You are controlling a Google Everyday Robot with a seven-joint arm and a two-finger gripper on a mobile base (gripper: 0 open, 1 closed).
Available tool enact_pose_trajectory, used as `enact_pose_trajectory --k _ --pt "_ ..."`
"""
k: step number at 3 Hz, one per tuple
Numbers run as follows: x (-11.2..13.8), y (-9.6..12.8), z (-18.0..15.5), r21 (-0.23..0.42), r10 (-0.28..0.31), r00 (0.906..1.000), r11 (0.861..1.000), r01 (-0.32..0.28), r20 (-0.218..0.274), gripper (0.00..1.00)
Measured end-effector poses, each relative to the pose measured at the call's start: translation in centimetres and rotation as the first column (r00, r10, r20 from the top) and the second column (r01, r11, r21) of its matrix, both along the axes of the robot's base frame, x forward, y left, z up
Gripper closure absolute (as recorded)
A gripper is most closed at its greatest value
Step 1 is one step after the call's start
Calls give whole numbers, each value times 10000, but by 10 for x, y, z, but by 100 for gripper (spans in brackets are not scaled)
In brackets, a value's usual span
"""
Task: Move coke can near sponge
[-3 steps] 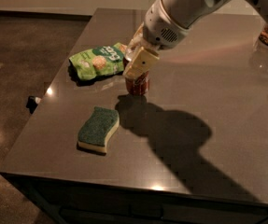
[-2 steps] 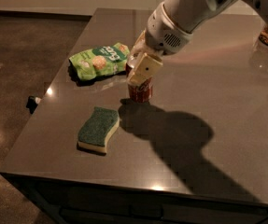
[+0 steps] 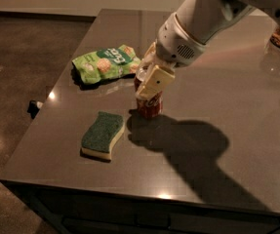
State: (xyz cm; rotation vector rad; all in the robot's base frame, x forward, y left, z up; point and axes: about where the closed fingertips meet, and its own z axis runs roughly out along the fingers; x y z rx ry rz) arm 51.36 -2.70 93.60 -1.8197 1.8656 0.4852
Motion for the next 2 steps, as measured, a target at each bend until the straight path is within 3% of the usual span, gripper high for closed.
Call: enact_pose_trajectory --k 1,2 --pt "-7 5 3 276 128 9999 9995 -125 -111 82" --pt "-11 16 0 498 304 9992 9983 -291 -253 51"
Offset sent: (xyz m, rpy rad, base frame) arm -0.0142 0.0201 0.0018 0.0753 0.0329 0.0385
